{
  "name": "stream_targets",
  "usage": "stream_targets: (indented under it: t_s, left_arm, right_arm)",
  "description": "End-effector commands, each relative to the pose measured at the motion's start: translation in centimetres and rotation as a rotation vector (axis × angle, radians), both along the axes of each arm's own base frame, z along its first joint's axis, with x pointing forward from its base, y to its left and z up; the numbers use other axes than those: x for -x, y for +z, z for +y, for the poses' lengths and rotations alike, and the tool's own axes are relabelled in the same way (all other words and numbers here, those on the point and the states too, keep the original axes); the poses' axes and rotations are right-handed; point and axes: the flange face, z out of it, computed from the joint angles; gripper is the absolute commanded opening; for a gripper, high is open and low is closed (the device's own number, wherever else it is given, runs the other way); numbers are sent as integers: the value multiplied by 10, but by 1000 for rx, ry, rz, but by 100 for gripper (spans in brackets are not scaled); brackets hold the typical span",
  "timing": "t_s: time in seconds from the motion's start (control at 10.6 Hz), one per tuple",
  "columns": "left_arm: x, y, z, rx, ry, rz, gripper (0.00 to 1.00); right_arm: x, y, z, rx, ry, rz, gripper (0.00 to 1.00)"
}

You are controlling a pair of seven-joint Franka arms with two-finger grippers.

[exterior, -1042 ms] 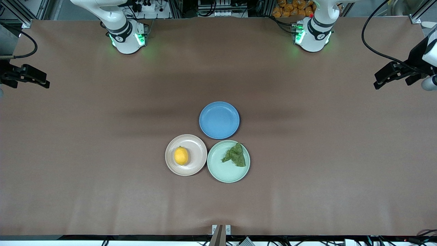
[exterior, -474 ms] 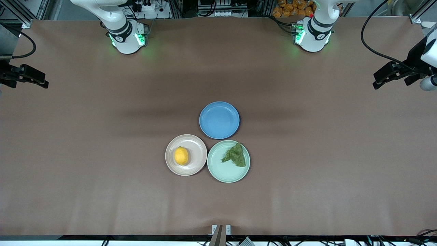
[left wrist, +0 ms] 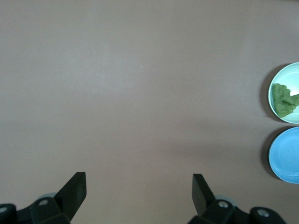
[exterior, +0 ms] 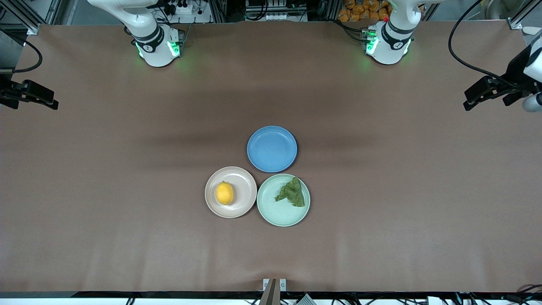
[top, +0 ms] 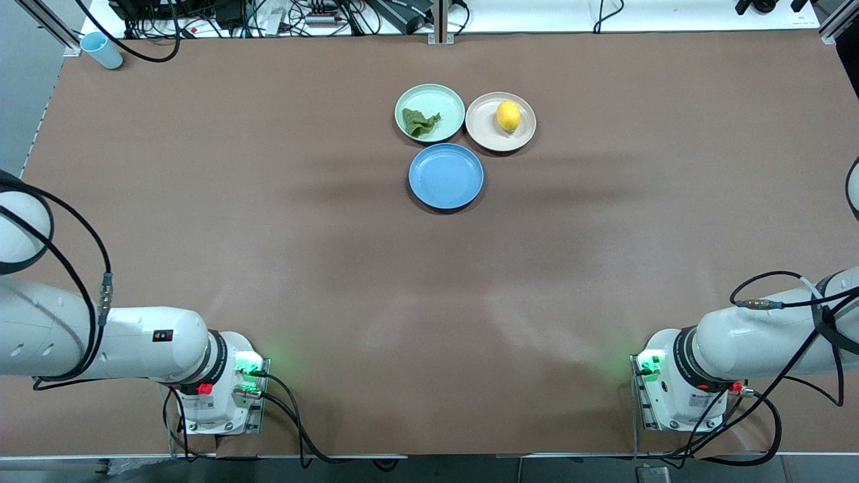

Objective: Place lemon and lettuce in plates

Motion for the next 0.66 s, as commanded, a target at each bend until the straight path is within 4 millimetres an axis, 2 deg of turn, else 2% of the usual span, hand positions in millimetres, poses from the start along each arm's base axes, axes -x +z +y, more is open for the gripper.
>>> stream_targets:
  t_s: [0.0, 0.28, 0.57]
  left_arm:
    - [1, 15, 3, -7, -4, -21, 100]
    - [2, 14, -5, -4, -18, -19, 100]
    - [1, 14, -4, -1, -19, -19, 100]
  right_arm:
    - [1, 1, -3, 5, -8, -5, 100]
    - [1, 1, -3, 5, -7, -5, 100]
    - [1, 1, -3, 5, -6, -5, 100]
